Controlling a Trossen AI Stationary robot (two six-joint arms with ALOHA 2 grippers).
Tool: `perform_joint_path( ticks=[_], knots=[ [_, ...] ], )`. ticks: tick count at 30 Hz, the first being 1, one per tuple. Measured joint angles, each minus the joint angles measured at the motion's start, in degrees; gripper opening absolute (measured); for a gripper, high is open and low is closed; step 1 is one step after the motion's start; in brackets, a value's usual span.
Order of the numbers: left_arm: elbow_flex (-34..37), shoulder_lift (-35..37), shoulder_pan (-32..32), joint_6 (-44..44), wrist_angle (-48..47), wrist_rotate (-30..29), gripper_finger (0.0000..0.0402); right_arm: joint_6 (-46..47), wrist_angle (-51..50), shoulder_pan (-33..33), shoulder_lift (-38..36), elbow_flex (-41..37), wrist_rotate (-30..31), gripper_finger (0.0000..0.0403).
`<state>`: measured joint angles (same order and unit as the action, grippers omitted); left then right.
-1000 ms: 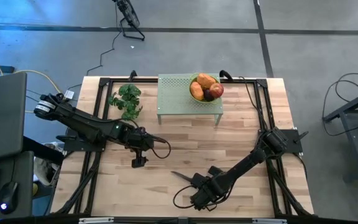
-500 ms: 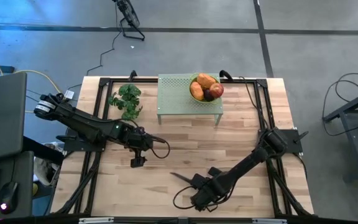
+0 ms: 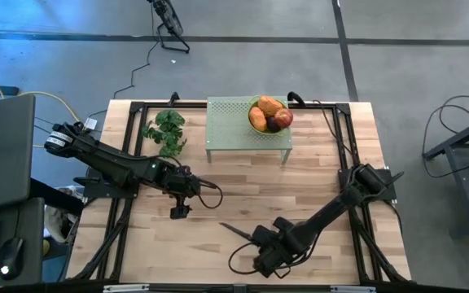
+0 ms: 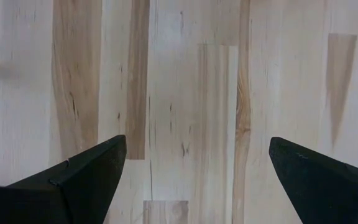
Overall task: Pick & Place Fruit
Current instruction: Put the knife on the top shelf to the left of the green strainer bowl
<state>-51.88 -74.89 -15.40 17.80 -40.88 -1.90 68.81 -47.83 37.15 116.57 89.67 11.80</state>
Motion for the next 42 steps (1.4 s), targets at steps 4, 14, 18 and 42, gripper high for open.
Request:
perform_joint_path(
  ticks=[4, 14, 18, 42],
  knots=[
    [0.0, 0.0, 0.0, 0.0, -0.1, -0.1, 0.0388, 0.0, -0.9, 0.4, -0.6, 0.0, 1.4, 0.0067],
    [0.0, 0.0, -2.6, 0.0, -0.3, -2.3, 0.0388, 3.7, -6.2, 1.2, -1.7, 0.0, 3.8, 0.0067],
    [0.0, 0.0, -4.2, -0.6, 2.5, -4.5, 0.0388, 5.2, -6.4, 1.0, -2.8, 0.0, 7.4, 0.0067],
    [0.0, 0.0, -4.1, -3.2, 24.0, -9.2, 0.0388, 3.0, -9.1, -8.3, -10.1, 0.1, 27.7, 0.0068]
  ],
)
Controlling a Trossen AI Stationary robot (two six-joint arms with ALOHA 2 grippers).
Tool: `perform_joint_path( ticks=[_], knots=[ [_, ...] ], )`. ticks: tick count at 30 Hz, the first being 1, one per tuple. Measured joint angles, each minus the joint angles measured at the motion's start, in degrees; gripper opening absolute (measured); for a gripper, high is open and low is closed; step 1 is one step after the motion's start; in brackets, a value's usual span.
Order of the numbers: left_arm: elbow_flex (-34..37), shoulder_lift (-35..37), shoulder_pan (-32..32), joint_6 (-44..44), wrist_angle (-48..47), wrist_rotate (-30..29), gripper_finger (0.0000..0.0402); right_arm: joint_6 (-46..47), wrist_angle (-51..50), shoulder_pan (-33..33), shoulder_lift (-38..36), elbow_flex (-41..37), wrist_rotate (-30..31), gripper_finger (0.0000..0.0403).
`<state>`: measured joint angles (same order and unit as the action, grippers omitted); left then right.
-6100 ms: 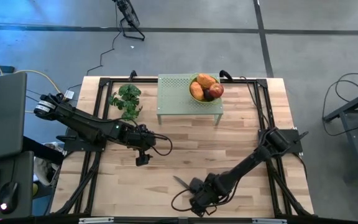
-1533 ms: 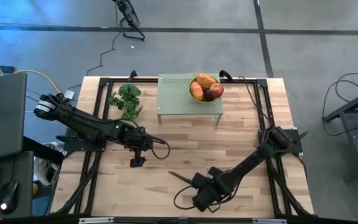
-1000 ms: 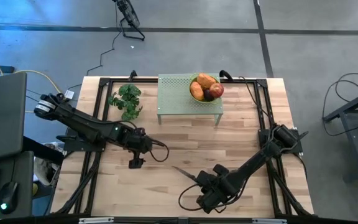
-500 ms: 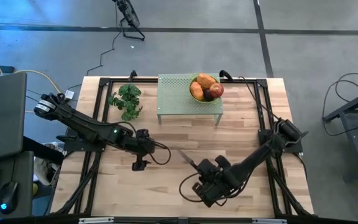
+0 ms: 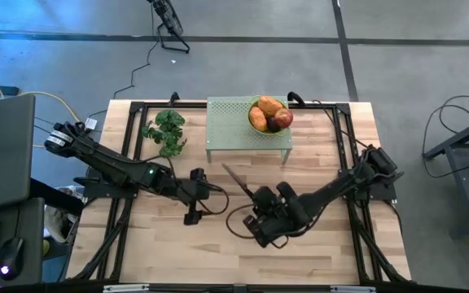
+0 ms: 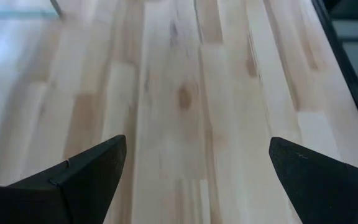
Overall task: Pick & Place Fruit
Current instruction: Put the knife on the top shelf to the left of the green strainer bowl
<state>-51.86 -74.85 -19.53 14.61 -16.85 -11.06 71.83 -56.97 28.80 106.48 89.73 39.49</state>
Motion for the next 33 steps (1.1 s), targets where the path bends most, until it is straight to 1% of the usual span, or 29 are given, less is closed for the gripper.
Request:
perform_joint_path(
  ticks=[6, 8, 13, 16, 18, 21, 26, 29, 33],
  knots=[
    [0.0, 0.0, 0.0, 0.7, 4.5, -3.6, 0.0388, -3.5, 0.9, -3.4, -0.2, 0.0, 3.5, 0.0068],
    [0.0, 0.0, 0.0, 0.9, 5.2, -5.8, 0.0388, -4.5, 1.2, -4.2, -0.2, 0.0, 5.2, 0.0068],
    [0.0, 0.0, 0.0, 2.5, 6.4, -13.8, 0.0388, -6.5, 1.8, -5.9, -0.2, 0.0, 8.3, 0.0068],
    [0.0, 0.0, 0.0, 1.1, 6.6, -17.8, 0.0388, -9.3, 3.4, -6.8, -0.2, 0.0, 8.6, 0.0068],
    [0.0, 0.0, 0.0, 0.6, 6.8, -19.4, 0.0388, -11.9, 5.4, -7.1, -0.2, 0.0, 9.1, 0.0068],
    [0.0, 0.0, 0.0, 0.2, 7.6, -20.8, 0.0388, -17.6, 10.5, -7.2, -0.2, 0.0, 9.9, 0.0068],
    [0.0, 0.0, 0.0, -1.0, 10.9, -21.0, 0.0388, -28.1, 18.5, -7.2, -0.2, 0.0, 10.0, 0.0068],
    [0.0, 0.7, 0.0, -1.8, 11.6, -21.0, 0.0388, -31.8, 20.0, -7.2, -0.2, 0.0, 11.4, 0.0068],
    [0.0, 2.4, 0.0, -4.3, 12.5, -21.5, 0.0388, -34.3, 20.1, -7.1, -0.7, 0.0, 13.4, 0.0068]
  ],
)
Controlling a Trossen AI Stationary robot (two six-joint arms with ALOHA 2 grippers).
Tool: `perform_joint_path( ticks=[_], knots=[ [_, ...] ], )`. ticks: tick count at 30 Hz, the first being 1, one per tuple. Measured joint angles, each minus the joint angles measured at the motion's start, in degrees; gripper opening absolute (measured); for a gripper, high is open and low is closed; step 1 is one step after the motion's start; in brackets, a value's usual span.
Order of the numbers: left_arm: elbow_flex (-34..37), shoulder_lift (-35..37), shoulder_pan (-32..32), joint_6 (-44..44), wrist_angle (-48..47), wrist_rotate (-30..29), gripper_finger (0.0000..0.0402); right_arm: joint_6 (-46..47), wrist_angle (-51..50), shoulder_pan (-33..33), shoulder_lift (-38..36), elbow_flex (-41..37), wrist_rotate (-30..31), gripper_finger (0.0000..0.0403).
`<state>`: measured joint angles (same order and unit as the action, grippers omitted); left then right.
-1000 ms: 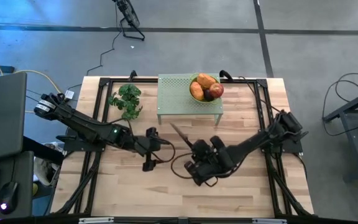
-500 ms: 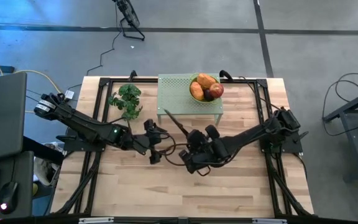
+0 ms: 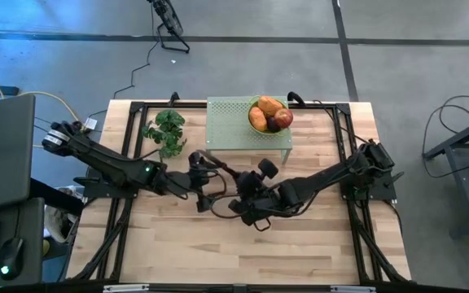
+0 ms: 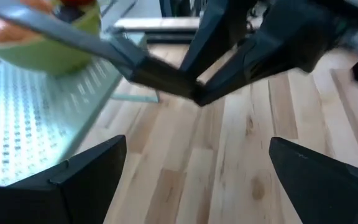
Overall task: Pick & Place Fruit
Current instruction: Put the knife on the top shelf to the left of the green strainer bowl
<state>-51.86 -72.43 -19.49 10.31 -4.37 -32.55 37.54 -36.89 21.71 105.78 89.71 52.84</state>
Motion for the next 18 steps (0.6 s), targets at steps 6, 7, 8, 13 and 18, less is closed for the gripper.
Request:
perform_joint_path(
  ticks=[6, 7, 8, 13, 18],
  knots=[
    [0.0, 4.1, 0.0, -4.0, 0.5, -4.9, 0.0388, -1.8, 0.5, 0.0, -1.2, 0.0, 5.8, 0.0068],
    [0.0, 4.7, 0.0, -4.4, 0.4, -5.7, 0.0388, -1.8, 0.3, 0.0, -1.4, 0.0, 7.1, 0.0068],
    [0.0, 5.3, 0.0, -4.7, 0.8, -6.1, 0.0388, -1.9, 0.5, -0.1, -1.5, 0.0, 8.5, 0.0068],
    [0.0, 6.7, 1.6, -7.9, 5.5, -6.6, 0.0388, -3.8, 2.5, -0.9, -2.1, 0.0, 14.8, 0.0068],
    [-0.1, 7.0, 5.0, -10.0, 11.0, -4.9, 0.0388, -7.6, 5.9, -2.0, -2.2, 0.0, 16.0, 0.0068]
  ],
)
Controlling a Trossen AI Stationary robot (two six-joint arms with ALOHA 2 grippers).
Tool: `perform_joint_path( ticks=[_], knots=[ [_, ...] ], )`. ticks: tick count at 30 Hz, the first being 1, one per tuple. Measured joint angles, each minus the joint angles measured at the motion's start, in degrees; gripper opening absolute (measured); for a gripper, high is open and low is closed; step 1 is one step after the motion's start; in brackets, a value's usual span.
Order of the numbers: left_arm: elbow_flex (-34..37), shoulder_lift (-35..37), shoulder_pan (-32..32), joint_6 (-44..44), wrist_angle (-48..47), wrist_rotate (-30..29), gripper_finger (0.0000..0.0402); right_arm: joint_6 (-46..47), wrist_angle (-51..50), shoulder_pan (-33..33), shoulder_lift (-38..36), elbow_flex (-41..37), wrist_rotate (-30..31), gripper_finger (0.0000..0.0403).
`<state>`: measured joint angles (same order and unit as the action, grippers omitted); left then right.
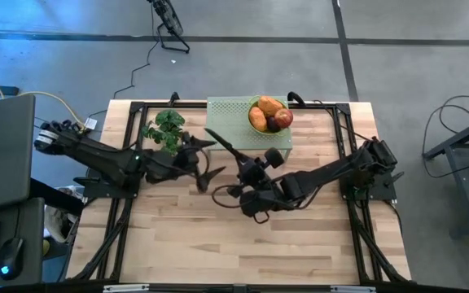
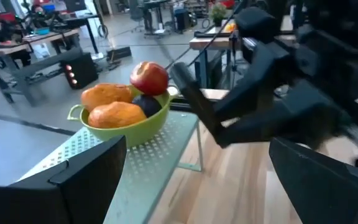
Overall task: Pick & Place Fruit
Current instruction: Put the knife on the top shelf to the left of the green strainer bowl
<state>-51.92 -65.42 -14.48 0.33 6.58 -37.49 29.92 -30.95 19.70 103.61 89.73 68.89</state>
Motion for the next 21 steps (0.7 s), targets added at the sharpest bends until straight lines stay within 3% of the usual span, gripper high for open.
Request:
perform_joint_path(
  ticks=[10, 16, 21],
  knots=[
    [0.0, 0.0, 5.1, 1.2, 6.1, 11.4, 0.0388, -6.3, 6.7, -1.1, 0.0, 0.0, 0.2, 0.0068],
    [0.0, 0.0, 5.2, 1.2, 7.3, 12.7, 0.0381, -11.9, 12.0, -1.1, 0.0, 0.0, 0.0, 0.0068],
    [0.0, 0.0, 5.2, 1.0, 7.4, 12.6, 0.0341, -16.5, 16.6, -1.0, 0.0, 0.0, -3.2, 0.0068]
  ],
)
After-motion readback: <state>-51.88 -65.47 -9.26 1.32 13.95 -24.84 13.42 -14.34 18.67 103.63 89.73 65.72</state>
